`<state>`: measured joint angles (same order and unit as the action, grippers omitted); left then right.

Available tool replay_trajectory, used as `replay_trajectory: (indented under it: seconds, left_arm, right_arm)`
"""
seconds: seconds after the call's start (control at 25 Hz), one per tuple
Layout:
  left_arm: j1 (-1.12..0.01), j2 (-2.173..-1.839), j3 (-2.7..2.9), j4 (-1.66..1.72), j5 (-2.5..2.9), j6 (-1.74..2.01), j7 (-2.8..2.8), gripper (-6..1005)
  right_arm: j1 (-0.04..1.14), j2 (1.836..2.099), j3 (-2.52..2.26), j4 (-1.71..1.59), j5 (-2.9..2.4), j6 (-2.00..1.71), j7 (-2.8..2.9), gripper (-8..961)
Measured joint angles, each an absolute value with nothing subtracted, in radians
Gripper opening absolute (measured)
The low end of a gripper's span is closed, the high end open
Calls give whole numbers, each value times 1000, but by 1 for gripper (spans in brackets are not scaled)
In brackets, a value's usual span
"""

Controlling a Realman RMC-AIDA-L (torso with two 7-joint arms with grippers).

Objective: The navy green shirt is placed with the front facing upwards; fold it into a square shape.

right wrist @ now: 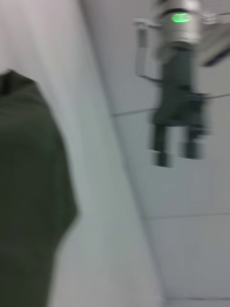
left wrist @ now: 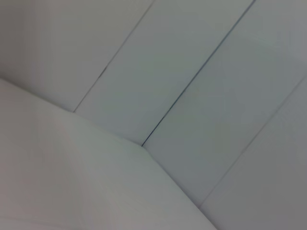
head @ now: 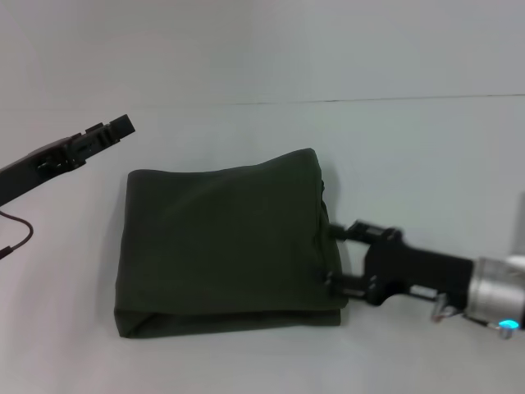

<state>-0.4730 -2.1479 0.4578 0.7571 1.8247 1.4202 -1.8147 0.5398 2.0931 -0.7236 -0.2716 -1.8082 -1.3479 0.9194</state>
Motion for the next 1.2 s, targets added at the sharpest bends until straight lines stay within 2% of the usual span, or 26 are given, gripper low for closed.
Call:
replay_trajectory:
  seconds: [0.24, 0.4, 0.64, 0.76, 0.84, 1.2]
  left_arm:
    - [-473, -2149, 458, 749, 1806, 1433, -1687, 755]
    - [-458, -2134, 464, 749, 1812, 1532, -1504, 754]
    - [-436, -2111, 468, 760, 1899, 1726, -1339, 755]
    - [-436, -2099, 464, 774, 1988, 1831, -1301, 820]
    - [-435, -2098, 463, 782, 2035, 1866, -1283, 864]
    - [-380, -2121, 458, 814, 2126, 1914, -1121, 865]
  right_arm:
    - [478, 2088, -642, -403, -1809, -1497, 951, 833]
    - [456, 2088, -672, -517, -1873, -1598, 1001, 834]
    - [460, 2089, -713, -579, -1946, -1685, 1066, 889]
    - [466, 2093, -770, -582, -1955, -1693, 1072, 917]
    - [470, 2095, -811, -579, -1955, -1689, 1072, 915]
    - [508, 2099, -875, -540, -1947, -1679, 1068, 913]
